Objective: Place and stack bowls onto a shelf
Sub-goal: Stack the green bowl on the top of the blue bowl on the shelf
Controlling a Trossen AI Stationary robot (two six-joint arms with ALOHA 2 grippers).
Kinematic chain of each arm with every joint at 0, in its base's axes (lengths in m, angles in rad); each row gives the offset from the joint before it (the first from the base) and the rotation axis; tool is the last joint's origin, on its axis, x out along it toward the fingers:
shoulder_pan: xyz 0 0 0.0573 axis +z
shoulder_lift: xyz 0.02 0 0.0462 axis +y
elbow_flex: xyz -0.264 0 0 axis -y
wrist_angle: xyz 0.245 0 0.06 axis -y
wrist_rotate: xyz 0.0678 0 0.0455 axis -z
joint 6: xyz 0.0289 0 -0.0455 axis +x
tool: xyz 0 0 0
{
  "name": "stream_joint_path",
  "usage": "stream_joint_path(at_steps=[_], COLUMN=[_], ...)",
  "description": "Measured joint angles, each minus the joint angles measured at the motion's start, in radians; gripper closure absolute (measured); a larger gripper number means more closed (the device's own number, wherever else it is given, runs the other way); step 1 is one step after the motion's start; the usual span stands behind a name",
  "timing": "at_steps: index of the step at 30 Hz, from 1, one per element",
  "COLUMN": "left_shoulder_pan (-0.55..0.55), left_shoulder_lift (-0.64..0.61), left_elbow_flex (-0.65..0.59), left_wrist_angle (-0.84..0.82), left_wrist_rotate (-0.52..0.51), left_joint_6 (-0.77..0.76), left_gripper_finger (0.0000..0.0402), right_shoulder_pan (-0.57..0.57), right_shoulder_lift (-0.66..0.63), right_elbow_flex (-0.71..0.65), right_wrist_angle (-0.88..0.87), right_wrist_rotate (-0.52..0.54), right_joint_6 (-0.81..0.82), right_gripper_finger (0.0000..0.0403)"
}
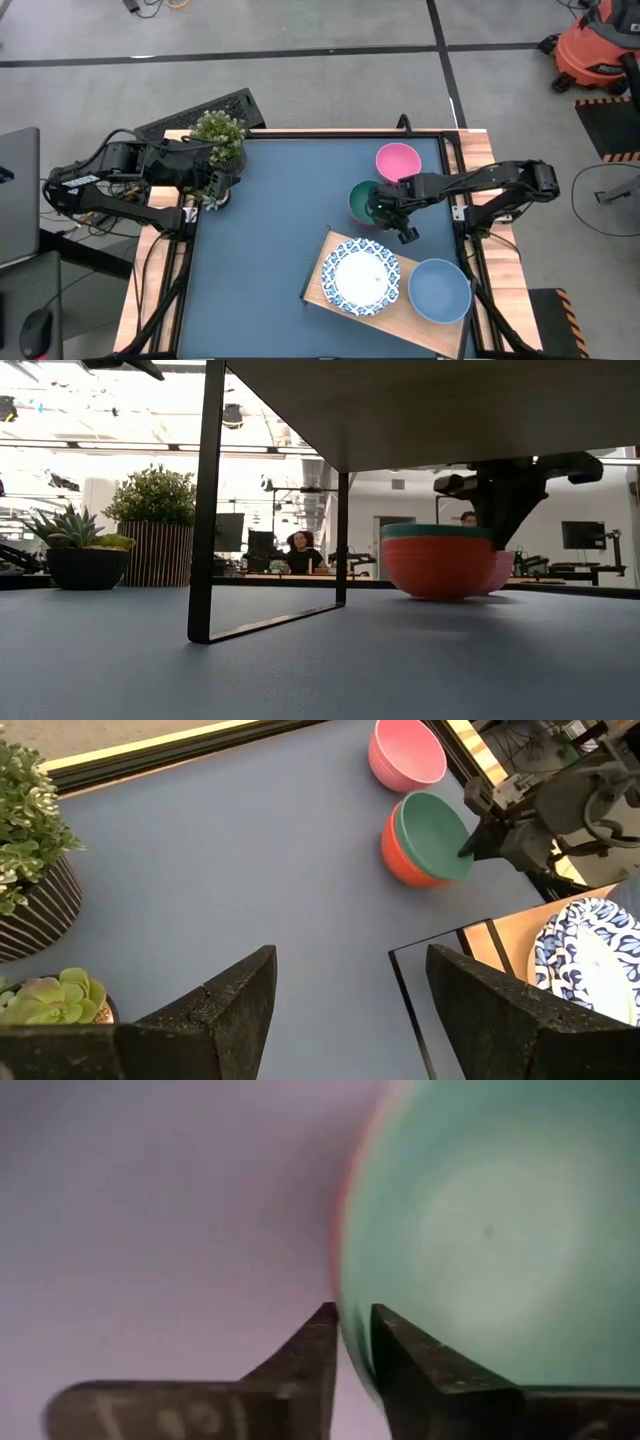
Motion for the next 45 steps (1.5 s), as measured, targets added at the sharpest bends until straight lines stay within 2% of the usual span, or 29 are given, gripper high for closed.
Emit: stream_joint_path(at_steps=[9,15,20,33,38,45], left_shoulder_pan=[0.000,0.000,0.000,0.000,0.000,0.000], left_shoulder_lift=[0.000,0.000,0.000,0.000,0.000,0.000], left_elbow_flex=[0.000,0.000,0.000,0.000,0.000,0.000], left_wrist_angle=[0.000,0.000,0.000,0.000,0.000,0.000], left_wrist_rotate=[0.000,0.000,0.000,0.000,0.000,0.000], left_joint_6=[0.000,0.000,0.001,0.001,0.001,0.016], left_gripper_finger=[0.0159,0.0159,0.0159,0.0159,0.0159,0.0159], right_shoulder_pan=[-0.001,-0.001,-0.001,-0.001,0.005,0.005], right_shoulder_lift=[-0.026,-0.026,-0.034,-0.076,-0.079,-0.079], right_elbow_flex=[0.033,0.035,0.035,0.045,0.082,0.090], right_wrist_angle=[-0.051,-0.047,-0.049,-0.037,-0.015,0.007], right_wrist_rotate=[-0.001,0.007,0.018,0.060,0.154,0.156], right_joint_6=[0.001,0.020,0.038,0.113,0.135,0.142], right_gripper_finger=[0.0371,0.0347,0.0374,0.0374,0.0361,0.0370])
